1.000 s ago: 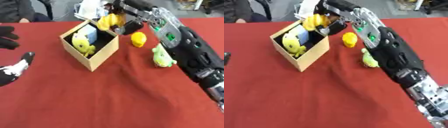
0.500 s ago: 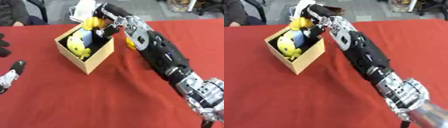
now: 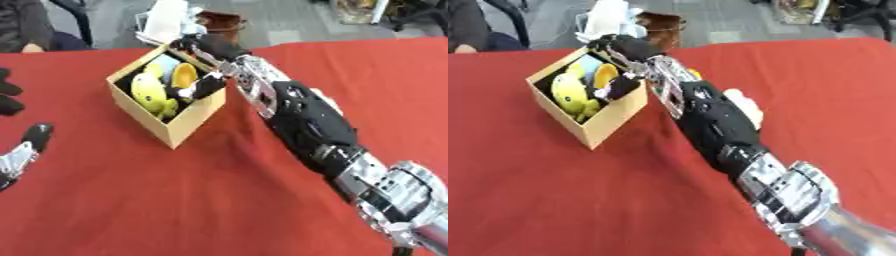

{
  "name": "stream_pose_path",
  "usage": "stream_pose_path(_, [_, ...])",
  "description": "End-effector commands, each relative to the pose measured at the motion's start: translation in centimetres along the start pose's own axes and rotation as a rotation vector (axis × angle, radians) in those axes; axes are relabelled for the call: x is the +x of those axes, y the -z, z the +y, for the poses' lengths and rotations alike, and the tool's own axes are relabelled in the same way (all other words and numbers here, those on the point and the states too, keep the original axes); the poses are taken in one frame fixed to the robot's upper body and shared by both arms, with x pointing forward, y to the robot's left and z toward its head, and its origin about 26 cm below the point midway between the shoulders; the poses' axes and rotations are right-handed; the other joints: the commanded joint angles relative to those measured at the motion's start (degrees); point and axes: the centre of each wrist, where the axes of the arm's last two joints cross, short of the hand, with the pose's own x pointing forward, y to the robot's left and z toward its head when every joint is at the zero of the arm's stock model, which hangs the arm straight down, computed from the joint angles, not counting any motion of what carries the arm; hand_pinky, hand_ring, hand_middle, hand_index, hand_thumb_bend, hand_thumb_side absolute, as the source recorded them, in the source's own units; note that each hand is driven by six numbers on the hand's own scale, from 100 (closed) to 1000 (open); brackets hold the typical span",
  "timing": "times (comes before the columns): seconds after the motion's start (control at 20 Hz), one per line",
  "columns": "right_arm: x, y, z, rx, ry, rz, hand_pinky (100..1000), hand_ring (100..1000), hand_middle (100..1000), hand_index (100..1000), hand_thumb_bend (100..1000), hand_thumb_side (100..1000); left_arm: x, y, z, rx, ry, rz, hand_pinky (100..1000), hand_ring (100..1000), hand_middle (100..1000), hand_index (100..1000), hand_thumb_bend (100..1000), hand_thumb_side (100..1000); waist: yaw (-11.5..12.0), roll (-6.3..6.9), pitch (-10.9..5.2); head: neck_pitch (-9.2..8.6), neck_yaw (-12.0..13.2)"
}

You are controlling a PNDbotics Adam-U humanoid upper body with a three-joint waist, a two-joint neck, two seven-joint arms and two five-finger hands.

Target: Pick up objects on the table and place them in the box.

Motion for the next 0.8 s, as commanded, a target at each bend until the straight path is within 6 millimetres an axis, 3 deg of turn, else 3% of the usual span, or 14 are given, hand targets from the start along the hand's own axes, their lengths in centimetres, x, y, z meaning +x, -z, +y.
stream_pose_path(0.05, [0.2,0.3,-3.6,-0.083,-0.065,-0.047,745,790,814,930,439,451,0.5,0.0,0.6,0.015,0.016,-0.019,648,610,625,811,447,263,-0.6,-0.51,-0.09,-0.49,0.5])
stream_pose_path(0.2, [-0.5,-0.7,-6.0,-0.127,-0.095,-0.076,737,785,801,926,373,392,0.3,-0.3,0.8,0.022,0.027,-0.001,648,610,625,811,448,266,-2.1,-0.58,-0.01,-0.7,1.3])
stream_pose_path(0.4, [-2.1,-3.1,-7.9,-0.145,-0.125,-0.075,736,786,801,925,367,380,-0.1,-0.8,1.2,0.04,0.049,0.027,648,610,625,811,449,268,-4.7,-0.55,0.02,-0.8,2.6])
stream_pose_path(0.6, [-3.9,-6.2,-8.2,-0.128,-0.135,-0.044,734,788,803,926,353,390,-0.5,-1.3,1.5,0.058,0.065,0.057,647,609,624,810,449,270,-7.0,-0.69,0.03,-0.98,3.6])
stream_pose_path(0.65, [-4.3,-7.0,-8.1,-0.117,-0.136,-0.035,739,796,815,928,371,338,-0.5,-1.4,1.5,0.062,0.068,0.064,647,609,624,810,454,271,-7.6,-0.72,0.05,-0.98,4.0])
stream_pose_path(0.7, [-4.7,-7.8,-8.0,-0.104,-0.135,-0.022,742,801,824,929,349,403,-0.6,-1.5,1.6,0.065,0.073,0.069,647,609,624,810,451,272,-8.1,-0.73,0.06,-0.96,4.3])
stream_pose_path(0.8, [-5.7,-9.5,-7.6,-0.07,-0.13,0.013,750,812,837,934,343,417,-0.7,-1.6,1.7,0.071,0.079,0.076,647,608,624,810,452,272,-8.8,-0.74,0.11,-1.01,4.7])
